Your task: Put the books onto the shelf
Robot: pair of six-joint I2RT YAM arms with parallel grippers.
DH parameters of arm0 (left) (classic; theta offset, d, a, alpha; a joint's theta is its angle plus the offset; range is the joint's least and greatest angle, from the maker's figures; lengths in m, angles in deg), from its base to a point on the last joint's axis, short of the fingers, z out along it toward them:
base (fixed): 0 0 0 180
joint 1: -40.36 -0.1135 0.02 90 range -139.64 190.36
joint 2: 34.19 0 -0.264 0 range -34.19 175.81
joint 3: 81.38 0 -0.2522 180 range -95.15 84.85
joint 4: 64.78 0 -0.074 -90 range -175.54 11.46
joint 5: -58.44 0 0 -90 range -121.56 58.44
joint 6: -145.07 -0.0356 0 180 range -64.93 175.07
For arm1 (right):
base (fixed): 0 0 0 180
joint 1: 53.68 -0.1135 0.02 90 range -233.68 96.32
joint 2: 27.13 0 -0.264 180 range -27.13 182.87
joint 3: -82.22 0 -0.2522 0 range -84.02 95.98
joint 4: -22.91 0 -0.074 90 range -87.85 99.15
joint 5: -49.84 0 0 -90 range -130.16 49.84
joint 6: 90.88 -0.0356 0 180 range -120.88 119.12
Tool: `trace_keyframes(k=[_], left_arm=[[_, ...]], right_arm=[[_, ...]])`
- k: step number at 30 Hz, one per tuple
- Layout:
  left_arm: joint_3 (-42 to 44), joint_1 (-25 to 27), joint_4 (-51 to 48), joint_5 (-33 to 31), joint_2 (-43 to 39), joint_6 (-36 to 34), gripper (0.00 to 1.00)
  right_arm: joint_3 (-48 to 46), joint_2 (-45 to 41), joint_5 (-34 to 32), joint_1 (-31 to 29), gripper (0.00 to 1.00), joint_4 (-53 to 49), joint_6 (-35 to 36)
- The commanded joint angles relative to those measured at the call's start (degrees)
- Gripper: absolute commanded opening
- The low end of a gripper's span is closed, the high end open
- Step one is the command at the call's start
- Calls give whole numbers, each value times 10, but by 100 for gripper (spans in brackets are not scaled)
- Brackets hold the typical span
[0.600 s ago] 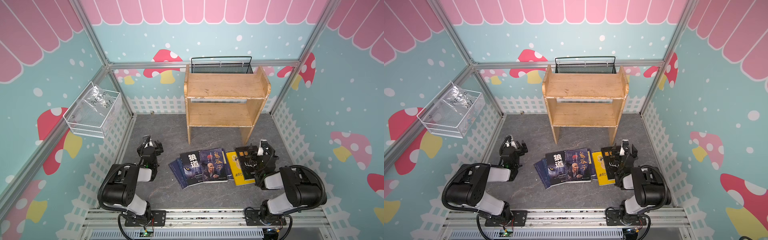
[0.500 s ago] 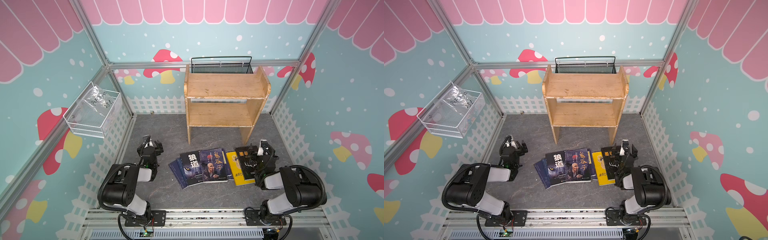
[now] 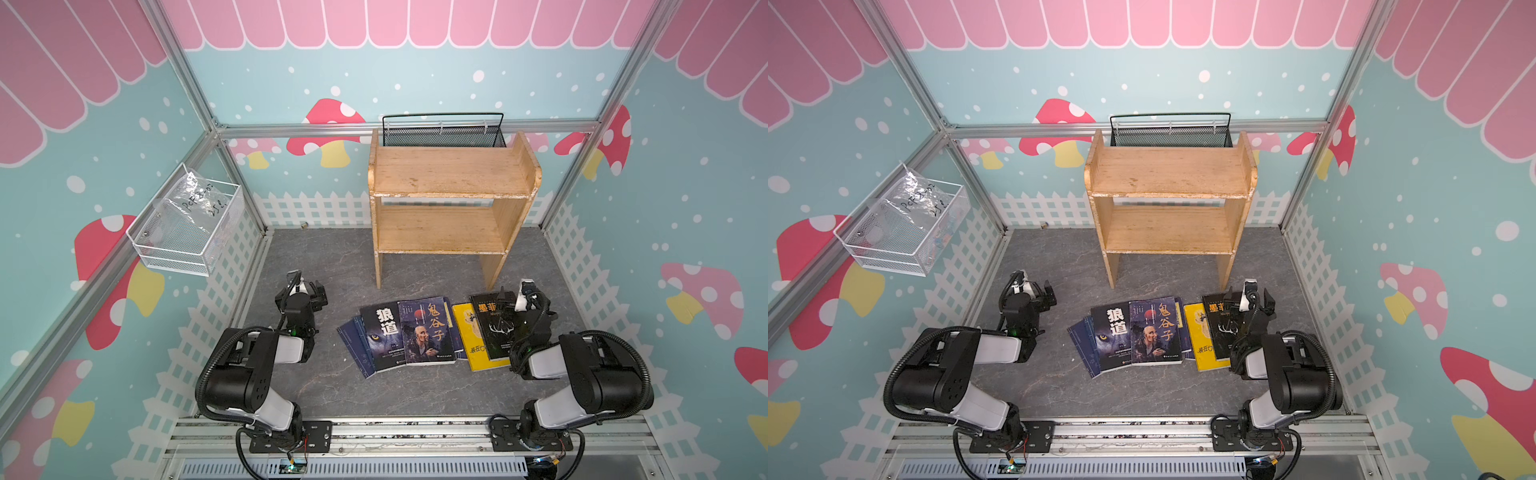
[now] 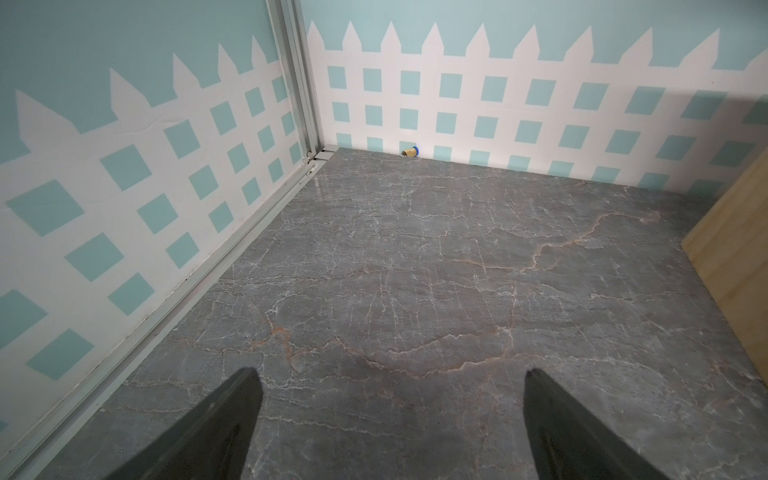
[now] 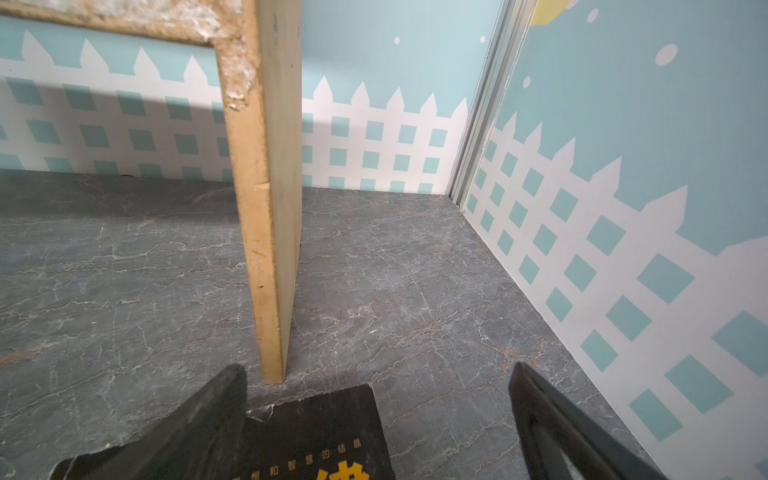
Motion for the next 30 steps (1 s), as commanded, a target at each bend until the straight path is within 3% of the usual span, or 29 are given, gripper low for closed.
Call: trace_keyframes(k=[1, 18, 21, 25, 28, 30], left_arm=[[-4, 2, 4, 6, -9, -7, 100], [-5, 1, 2, 9, -9, -6, 99], [-4, 1, -6, -7, -23, -4, 99], [-50, 4, -203, -28, -143, 18, 99], [-119, 6, -413, 48, -235, 65, 99], [-156, 18, -516, 78, -276, 136, 99]], right_arm=[[-4, 1, 0, 1, 100, 25, 0], [-5, 0, -1, 1, 100, 25, 0], [3, -31, 35, 1, 100, -12, 14], [67, -151, 43, 0, 100, -233, 0], [126, -231, 76, 0, 100, -408, -25], [160, -278, 110, -1, 100, -508, -58]])
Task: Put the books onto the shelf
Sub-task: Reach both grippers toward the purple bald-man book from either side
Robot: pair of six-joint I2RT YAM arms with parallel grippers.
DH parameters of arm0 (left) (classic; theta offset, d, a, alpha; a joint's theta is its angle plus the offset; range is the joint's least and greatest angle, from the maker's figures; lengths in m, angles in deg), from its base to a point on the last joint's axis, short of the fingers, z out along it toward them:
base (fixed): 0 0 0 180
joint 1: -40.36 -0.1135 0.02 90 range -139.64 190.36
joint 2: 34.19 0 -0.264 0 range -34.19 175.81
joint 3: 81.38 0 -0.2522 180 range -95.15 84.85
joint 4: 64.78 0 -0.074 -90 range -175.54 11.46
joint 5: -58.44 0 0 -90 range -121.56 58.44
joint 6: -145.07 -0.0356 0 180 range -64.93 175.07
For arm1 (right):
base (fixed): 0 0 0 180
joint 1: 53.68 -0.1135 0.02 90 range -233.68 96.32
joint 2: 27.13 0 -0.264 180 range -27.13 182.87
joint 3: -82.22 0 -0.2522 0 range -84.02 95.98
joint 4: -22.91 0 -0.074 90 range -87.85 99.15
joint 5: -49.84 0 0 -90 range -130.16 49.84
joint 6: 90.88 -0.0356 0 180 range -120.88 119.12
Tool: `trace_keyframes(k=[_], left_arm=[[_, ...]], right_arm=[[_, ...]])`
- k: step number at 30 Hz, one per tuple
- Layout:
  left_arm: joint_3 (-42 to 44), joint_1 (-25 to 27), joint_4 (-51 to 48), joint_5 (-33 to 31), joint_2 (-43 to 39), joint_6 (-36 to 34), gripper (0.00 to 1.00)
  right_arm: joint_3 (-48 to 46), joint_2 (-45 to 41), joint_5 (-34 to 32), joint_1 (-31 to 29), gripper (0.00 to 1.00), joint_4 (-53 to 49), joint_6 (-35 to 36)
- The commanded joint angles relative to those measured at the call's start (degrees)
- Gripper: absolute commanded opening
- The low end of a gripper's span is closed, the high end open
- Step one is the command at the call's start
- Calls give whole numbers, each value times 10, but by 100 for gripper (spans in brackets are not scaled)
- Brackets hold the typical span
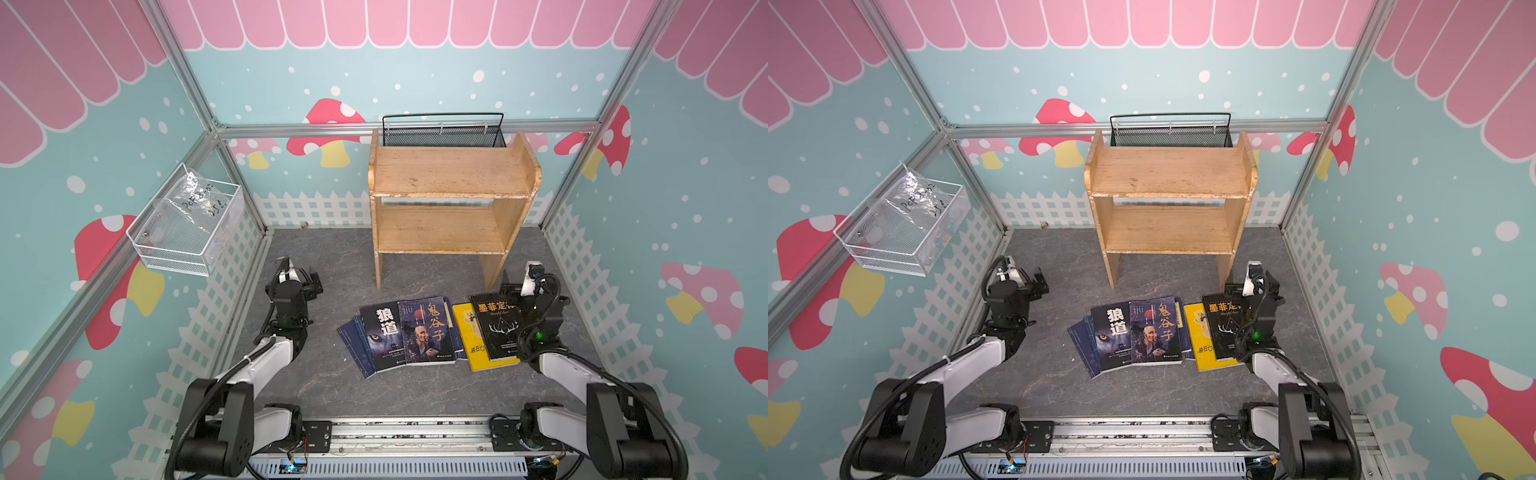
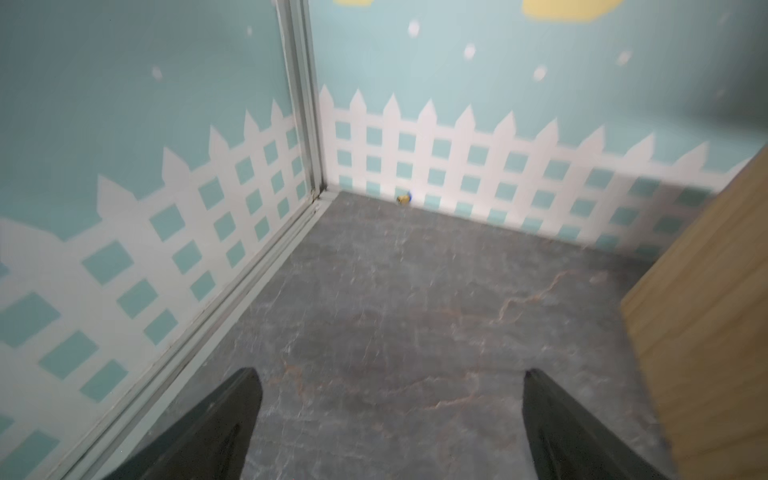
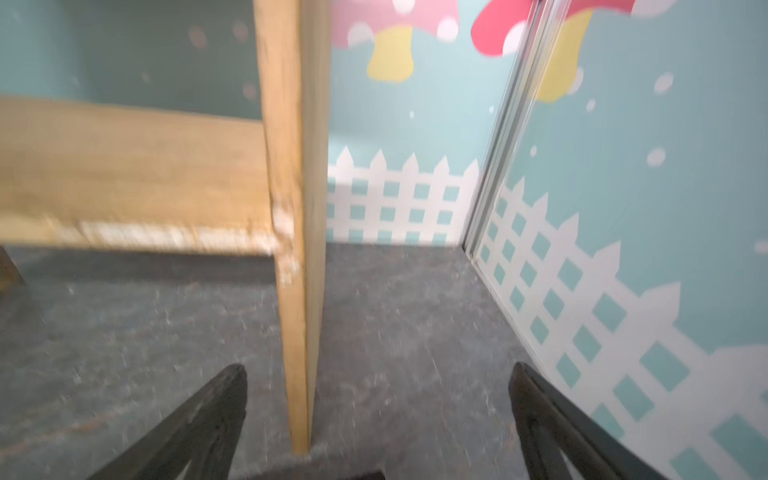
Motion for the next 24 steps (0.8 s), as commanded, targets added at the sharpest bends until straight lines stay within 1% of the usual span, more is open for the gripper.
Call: trace_keyframes(k=[1, 2, 3, 5, 7, 9, 11, 13, 15, 17, 20, 22, 24], left_arm=[[-52, 19, -232, 80, -60, 110, 99], [-59, 27, -254, 120, -72, 136, 100], [-64, 41, -271, 144, -81, 166, 99], [-66, 76, -288, 168, -91, 221, 100], [-59, 116, -288, 177, -93, 286, 99], [-46, 163, -265, 199, -82, 354, 100], [-36, 210, -237, 228, -61, 411, 99], [-28, 256, -204, 239, -37, 458, 99], [-23, 302, -172, 231, -13, 497, 99], [-28, 337, -156, 218, 6, 518, 99], [-43, 386, -144, 192, 26, 515, 99], [-48, 399, -139, 183, 28, 504, 99], [-36, 401, -100, 182, 20, 499, 99]], right_arm=[[45, -62, 65, -1, 99, -227, -51], [53, -83, 83, -2, 100, -258, -71], [58, -101, 98, -3, 100, -288, -100], [63, -129, 150, -4, 100, -326, -147], [61, -149, 217, -8, 100, -349, -203], [50, -162, 273, -26, 100, -357, -262], [36, -167, 298, -58, 100, -357, -307], [27, -170, 284, -109, 100, -356, -344], [20, -167, 260, -164, 100, -332, -388], [22, -157, 247, -205, 100, -305, -422], [37, -139, 212, -261, 100, -304, -452], [40, -133, 195, -288, 100, -296, -471], [34, -128, 186, -314, 100, -272, -493]])
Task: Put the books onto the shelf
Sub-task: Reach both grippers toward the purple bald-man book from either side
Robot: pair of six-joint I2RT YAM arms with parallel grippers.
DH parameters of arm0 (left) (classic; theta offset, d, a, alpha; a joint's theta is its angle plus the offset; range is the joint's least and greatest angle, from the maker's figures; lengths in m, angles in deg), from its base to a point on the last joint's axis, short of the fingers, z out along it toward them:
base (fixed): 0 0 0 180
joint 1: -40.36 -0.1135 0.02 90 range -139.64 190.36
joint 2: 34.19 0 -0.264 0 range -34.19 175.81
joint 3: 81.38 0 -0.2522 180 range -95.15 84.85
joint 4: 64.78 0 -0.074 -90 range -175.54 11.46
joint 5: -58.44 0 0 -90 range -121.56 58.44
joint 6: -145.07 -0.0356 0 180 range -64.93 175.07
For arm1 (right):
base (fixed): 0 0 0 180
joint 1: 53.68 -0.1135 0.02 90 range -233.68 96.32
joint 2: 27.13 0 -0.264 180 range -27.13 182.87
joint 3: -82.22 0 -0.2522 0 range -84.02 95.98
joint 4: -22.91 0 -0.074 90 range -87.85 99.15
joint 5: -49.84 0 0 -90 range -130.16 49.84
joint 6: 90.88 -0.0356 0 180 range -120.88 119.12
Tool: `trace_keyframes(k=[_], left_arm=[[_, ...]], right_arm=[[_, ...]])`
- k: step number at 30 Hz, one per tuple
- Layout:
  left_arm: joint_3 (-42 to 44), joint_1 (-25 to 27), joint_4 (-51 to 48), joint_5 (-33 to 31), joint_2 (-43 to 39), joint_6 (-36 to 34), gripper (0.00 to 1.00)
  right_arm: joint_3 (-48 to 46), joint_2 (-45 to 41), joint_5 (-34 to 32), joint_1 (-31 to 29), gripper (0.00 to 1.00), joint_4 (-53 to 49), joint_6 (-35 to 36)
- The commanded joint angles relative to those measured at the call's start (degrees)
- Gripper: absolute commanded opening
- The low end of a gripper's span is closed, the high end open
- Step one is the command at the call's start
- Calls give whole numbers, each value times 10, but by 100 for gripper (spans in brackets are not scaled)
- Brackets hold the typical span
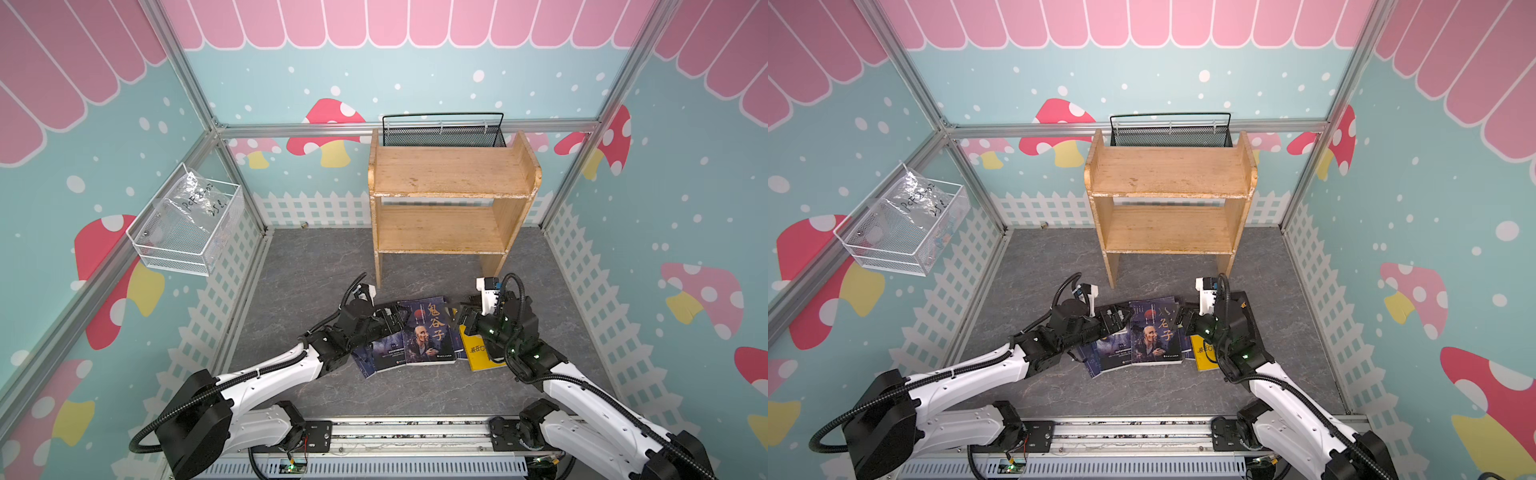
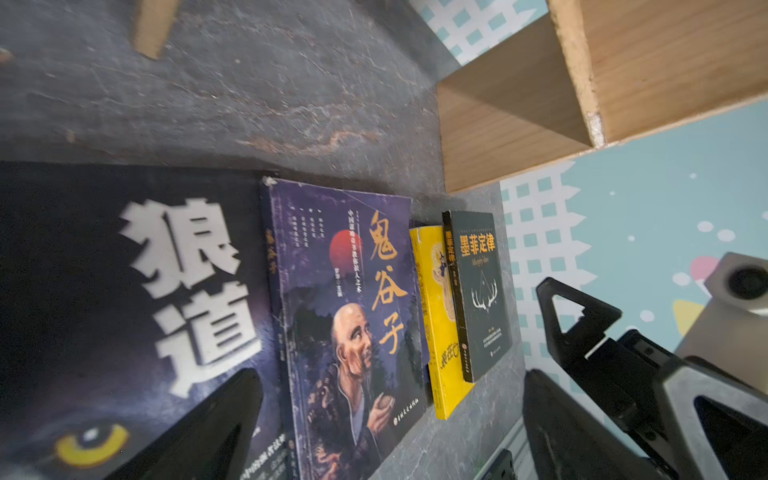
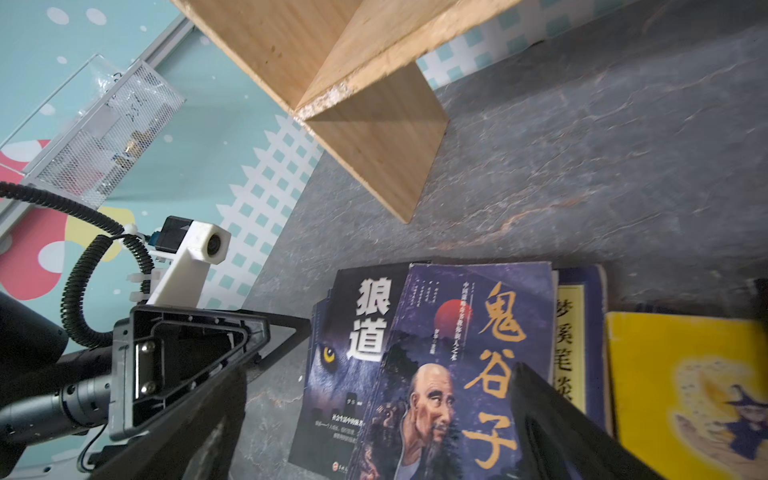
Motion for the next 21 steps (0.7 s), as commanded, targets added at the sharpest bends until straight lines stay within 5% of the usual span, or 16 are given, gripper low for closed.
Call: trace_keyframes(k=[1, 5, 8, 13, 17, 21], left_arm=[[9, 4, 99, -20, -10, 20, 100], [48, -16, 205, 18, -5, 53, 99], [57, -44, 253, 75, 18, 65, 99], [-23, -52, 89, 123, 78, 27, 99], [-84, -25, -81, 75, 118, -52, 99], [-85, -10, -121, 63, 139, -71, 99]], right_arm=[[6, 3, -30, -34, 100, 58, -57], [-27, -16, -19, -36, 100, 146, -70], [-21, -28, -99, -29, 99, 28, -117], [27, 17, -152, -25, 100, -65, -71], [96, 91, -168, -24, 100, -178, -31], [100, 142, -131, -24, 98, -187, -20]])
